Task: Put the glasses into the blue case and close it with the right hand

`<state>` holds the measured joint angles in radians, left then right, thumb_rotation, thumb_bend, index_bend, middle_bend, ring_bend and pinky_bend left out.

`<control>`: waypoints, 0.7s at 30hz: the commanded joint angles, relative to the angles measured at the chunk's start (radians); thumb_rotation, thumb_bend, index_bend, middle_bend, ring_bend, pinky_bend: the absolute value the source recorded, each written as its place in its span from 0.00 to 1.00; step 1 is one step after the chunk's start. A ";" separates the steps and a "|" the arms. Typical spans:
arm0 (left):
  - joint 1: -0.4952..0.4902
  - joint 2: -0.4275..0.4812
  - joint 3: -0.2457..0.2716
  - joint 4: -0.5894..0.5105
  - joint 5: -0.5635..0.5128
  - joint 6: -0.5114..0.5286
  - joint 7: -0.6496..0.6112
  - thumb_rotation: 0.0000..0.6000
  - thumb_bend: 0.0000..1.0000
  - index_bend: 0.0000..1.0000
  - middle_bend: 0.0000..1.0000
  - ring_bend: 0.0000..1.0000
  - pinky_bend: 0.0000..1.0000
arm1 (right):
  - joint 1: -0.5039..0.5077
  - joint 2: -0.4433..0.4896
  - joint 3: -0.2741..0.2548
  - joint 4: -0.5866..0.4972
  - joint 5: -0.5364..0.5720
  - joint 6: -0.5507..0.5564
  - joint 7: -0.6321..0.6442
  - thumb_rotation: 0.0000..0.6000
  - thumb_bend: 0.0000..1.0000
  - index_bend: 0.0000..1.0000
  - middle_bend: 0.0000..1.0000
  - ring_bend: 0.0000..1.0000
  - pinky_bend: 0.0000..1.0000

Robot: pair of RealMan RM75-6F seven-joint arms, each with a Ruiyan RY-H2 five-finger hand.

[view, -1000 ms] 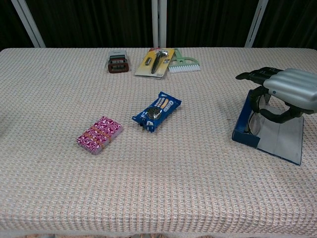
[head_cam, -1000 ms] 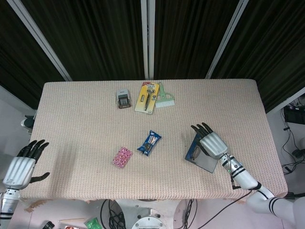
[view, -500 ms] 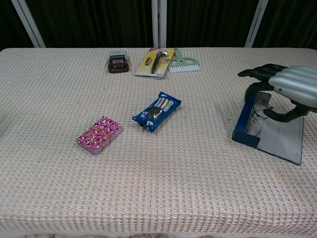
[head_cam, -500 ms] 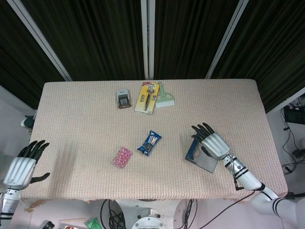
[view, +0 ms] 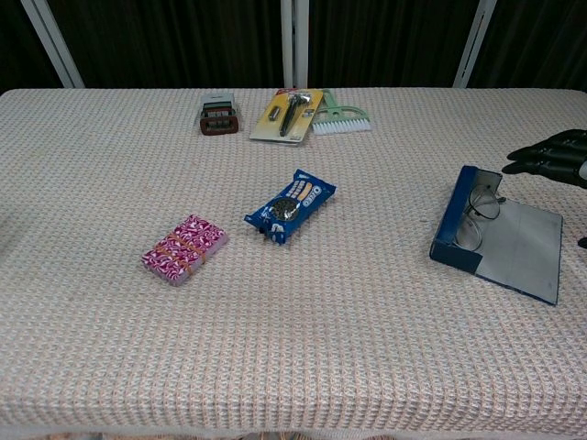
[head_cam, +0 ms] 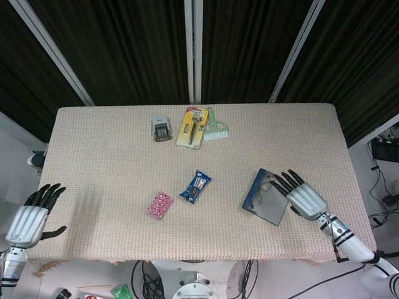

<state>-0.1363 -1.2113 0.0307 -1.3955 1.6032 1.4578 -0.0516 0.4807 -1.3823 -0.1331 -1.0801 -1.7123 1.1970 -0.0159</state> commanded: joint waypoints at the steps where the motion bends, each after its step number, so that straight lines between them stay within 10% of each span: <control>1: -0.001 -0.001 0.001 -0.002 0.004 0.001 0.002 0.97 0.00 0.11 0.08 0.07 0.19 | -0.010 -0.010 -0.010 0.019 -0.008 0.005 0.017 1.00 0.14 0.00 0.00 0.00 0.00; 21: 0.001 0.010 -0.003 -0.011 0.000 0.007 0.008 1.00 0.00 0.11 0.08 0.07 0.19 | 0.005 -0.100 -0.020 0.124 -0.043 -0.021 0.063 1.00 0.13 0.00 0.00 0.00 0.00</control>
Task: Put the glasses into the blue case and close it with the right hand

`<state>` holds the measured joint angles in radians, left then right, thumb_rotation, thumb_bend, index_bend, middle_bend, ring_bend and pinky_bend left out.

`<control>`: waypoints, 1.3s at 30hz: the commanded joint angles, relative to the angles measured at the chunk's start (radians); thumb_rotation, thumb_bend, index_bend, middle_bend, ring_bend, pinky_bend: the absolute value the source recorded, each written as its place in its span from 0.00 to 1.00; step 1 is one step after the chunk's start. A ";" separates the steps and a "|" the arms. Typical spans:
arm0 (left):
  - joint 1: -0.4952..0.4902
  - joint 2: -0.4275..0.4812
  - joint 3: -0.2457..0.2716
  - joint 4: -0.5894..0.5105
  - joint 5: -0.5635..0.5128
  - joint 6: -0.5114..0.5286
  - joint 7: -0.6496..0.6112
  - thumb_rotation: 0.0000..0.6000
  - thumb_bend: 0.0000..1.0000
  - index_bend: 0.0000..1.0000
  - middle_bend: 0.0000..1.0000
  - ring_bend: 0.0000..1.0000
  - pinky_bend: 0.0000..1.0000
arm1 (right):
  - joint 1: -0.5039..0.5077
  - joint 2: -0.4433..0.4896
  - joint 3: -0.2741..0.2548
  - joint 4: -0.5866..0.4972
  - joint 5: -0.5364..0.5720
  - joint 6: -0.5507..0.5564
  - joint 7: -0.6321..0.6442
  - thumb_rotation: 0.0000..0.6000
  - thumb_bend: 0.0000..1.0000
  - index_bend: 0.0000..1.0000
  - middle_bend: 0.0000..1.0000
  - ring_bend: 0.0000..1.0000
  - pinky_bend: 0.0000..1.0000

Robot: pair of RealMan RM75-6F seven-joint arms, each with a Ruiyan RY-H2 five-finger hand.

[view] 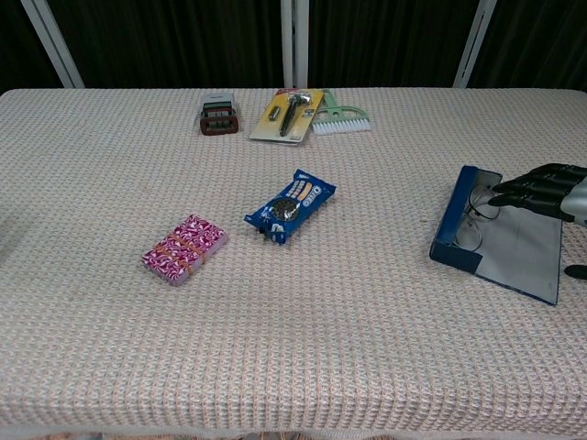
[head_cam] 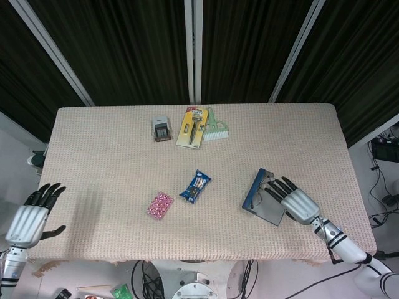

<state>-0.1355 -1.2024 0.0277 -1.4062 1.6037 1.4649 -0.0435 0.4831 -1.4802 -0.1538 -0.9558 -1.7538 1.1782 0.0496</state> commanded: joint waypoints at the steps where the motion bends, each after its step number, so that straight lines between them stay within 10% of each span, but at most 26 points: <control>1: 0.001 0.001 -0.001 0.000 -0.002 0.000 -0.001 1.00 0.00 0.11 0.08 0.07 0.19 | 0.005 -0.005 0.002 -0.001 -0.002 -0.005 -0.004 1.00 0.14 0.00 0.00 0.00 0.00; 13: 0.003 -0.004 0.000 0.015 -0.004 0.000 -0.015 1.00 0.00 0.11 0.08 0.07 0.19 | 0.002 -0.085 0.022 0.054 -0.011 0.056 0.060 1.00 0.18 0.13 0.00 0.00 0.00; 26: 0.009 -0.008 0.001 0.031 -0.008 0.005 -0.027 1.00 0.00 0.11 0.08 0.07 0.19 | 0.002 -0.193 0.061 0.142 0.031 0.064 0.124 1.00 0.44 0.23 0.00 0.00 0.00; 39: 0.009 -0.016 0.001 0.048 -0.015 -0.004 -0.041 1.00 0.00 0.11 0.08 0.07 0.19 | 0.024 -0.242 0.095 0.159 0.066 0.037 0.105 1.00 0.44 0.44 0.00 0.00 0.00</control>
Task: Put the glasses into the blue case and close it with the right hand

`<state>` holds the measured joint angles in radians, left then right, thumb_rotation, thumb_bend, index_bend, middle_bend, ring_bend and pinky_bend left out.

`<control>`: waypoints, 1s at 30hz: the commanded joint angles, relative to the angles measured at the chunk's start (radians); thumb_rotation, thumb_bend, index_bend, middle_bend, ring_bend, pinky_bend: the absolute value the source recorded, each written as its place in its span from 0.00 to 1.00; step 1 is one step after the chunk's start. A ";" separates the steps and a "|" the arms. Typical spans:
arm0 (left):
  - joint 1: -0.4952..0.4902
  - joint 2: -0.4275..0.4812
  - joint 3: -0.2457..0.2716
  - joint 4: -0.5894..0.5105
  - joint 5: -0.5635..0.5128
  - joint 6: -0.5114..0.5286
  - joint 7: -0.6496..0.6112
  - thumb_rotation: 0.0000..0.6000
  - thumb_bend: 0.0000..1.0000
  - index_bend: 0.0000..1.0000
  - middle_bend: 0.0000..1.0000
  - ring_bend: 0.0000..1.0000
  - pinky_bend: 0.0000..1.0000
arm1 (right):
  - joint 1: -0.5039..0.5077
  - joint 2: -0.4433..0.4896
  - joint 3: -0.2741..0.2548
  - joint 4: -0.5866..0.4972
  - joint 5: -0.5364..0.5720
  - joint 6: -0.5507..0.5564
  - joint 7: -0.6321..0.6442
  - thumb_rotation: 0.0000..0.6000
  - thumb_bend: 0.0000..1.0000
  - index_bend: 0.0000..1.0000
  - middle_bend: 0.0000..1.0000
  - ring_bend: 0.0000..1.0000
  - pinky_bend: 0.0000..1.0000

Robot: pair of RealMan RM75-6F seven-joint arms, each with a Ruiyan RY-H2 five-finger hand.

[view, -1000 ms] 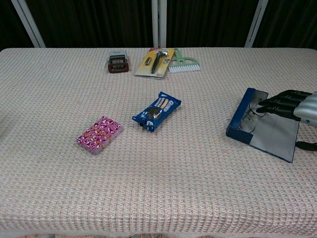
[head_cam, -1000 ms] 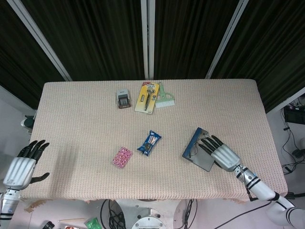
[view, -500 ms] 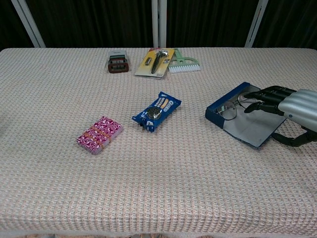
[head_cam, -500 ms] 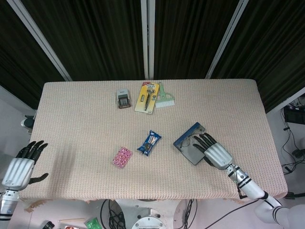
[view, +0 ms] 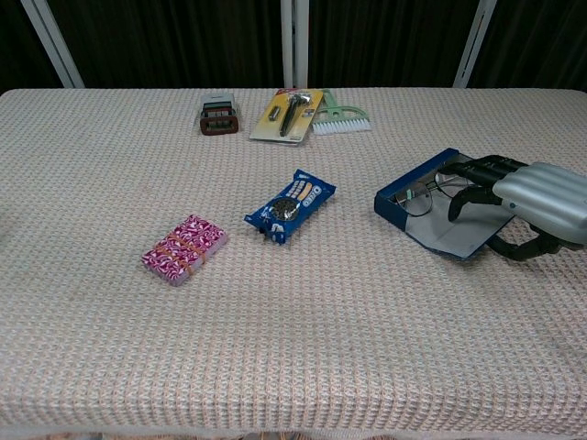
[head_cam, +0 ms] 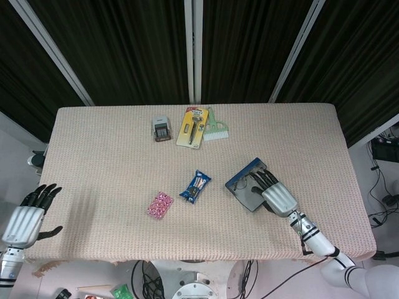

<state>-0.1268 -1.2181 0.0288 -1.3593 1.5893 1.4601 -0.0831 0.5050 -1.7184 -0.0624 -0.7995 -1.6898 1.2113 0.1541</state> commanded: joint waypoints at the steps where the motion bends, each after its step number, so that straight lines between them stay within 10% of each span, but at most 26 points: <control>1: 0.001 -0.001 0.000 0.002 -0.001 0.001 -0.003 1.00 0.00 0.11 0.08 0.07 0.19 | 0.002 -0.007 0.005 0.005 0.003 0.008 0.001 1.00 0.44 0.47 0.00 0.00 0.00; 16: 0.003 0.000 0.001 0.007 0.001 0.003 -0.013 1.00 0.00 0.11 0.08 0.07 0.19 | -0.063 0.048 -0.016 0.027 -0.022 0.166 0.035 1.00 0.44 0.86 0.00 0.00 0.00; 30: -0.010 -0.002 0.003 -0.009 0.017 -0.006 0.001 1.00 0.00 0.11 0.08 0.07 0.19 | -0.101 0.107 -0.044 -0.005 -0.064 0.236 0.000 1.00 0.43 0.90 0.00 0.00 0.00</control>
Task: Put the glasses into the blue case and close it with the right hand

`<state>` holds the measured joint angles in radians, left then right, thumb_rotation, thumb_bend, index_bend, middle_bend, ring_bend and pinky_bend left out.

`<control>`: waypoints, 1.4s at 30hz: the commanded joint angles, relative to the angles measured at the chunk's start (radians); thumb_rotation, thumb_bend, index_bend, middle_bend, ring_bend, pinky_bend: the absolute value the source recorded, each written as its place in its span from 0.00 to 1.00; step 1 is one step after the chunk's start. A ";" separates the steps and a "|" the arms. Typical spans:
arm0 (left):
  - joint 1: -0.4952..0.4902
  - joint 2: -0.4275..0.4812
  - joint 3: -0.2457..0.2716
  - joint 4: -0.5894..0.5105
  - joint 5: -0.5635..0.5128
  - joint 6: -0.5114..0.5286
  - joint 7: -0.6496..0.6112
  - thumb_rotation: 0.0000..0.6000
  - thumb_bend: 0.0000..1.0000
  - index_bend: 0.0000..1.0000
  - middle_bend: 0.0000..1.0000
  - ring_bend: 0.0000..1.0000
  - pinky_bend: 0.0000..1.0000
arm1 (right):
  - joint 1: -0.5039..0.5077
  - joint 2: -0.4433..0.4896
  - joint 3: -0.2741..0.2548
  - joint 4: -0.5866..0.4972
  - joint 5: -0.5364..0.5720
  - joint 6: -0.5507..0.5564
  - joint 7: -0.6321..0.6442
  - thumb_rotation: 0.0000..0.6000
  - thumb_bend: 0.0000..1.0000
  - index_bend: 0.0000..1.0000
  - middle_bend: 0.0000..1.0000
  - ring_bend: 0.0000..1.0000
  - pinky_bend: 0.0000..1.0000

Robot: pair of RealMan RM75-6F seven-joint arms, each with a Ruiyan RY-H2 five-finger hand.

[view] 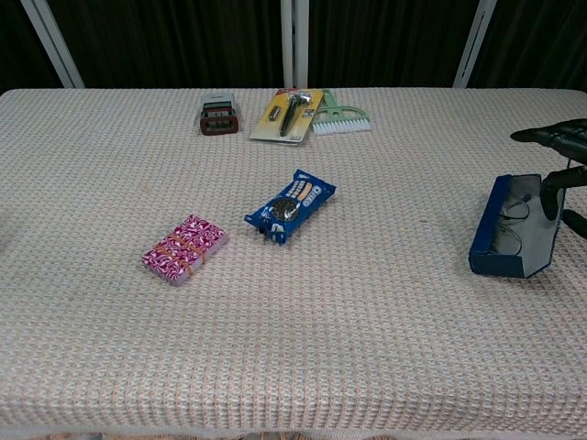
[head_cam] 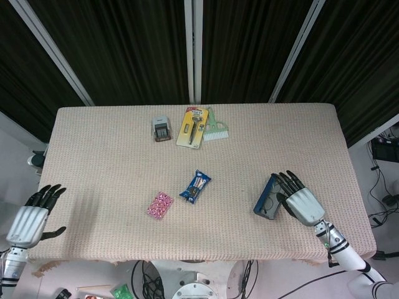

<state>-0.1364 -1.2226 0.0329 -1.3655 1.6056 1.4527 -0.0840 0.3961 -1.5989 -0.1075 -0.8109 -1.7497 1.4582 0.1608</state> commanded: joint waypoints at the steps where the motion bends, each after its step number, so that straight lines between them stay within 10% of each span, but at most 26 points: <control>1: 0.000 0.005 -0.001 -0.005 -0.001 0.002 0.004 1.00 0.00 0.11 0.08 0.07 0.19 | 0.013 -0.022 0.000 0.015 -0.009 -0.017 -0.014 1.00 0.43 0.90 0.00 0.00 0.00; 14: 0.004 0.012 -0.004 0.006 -0.014 0.002 -0.014 1.00 0.00 0.11 0.08 0.07 0.19 | 0.038 -0.129 0.000 0.156 -0.039 0.003 -0.002 1.00 0.42 0.81 0.01 0.00 0.00; 19: 0.007 0.015 -0.004 0.010 -0.015 0.003 -0.020 1.00 0.00 0.11 0.08 0.07 0.19 | 0.036 -0.153 -0.002 0.210 -0.044 0.027 0.019 1.00 0.32 0.13 0.00 0.00 0.00; 21: 0.007 0.015 -0.003 0.011 -0.016 0.004 -0.021 1.00 0.00 0.11 0.08 0.07 0.19 | 0.037 -0.158 0.000 0.217 -0.040 0.026 0.024 1.00 0.28 0.01 0.00 0.00 0.00; 34: 0.006 0.014 -0.004 0.004 -0.014 0.005 -0.012 1.00 0.00 0.11 0.08 0.07 0.19 | 0.050 -0.150 0.022 0.181 -0.027 0.063 0.030 1.00 0.19 0.00 0.00 0.00 0.00; 42: 0.011 0.021 -0.008 -0.006 -0.013 0.019 -0.005 1.00 0.00 0.11 0.09 0.07 0.19 | -0.022 0.018 0.089 0.005 0.050 0.191 0.048 1.00 0.18 0.00 0.00 0.00 0.00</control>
<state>-0.1261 -1.2024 0.0248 -1.3705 1.5921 1.4715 -0.0897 0.4100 -1.6470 -0.0464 -0.7293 -1.7383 1.6110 0.2051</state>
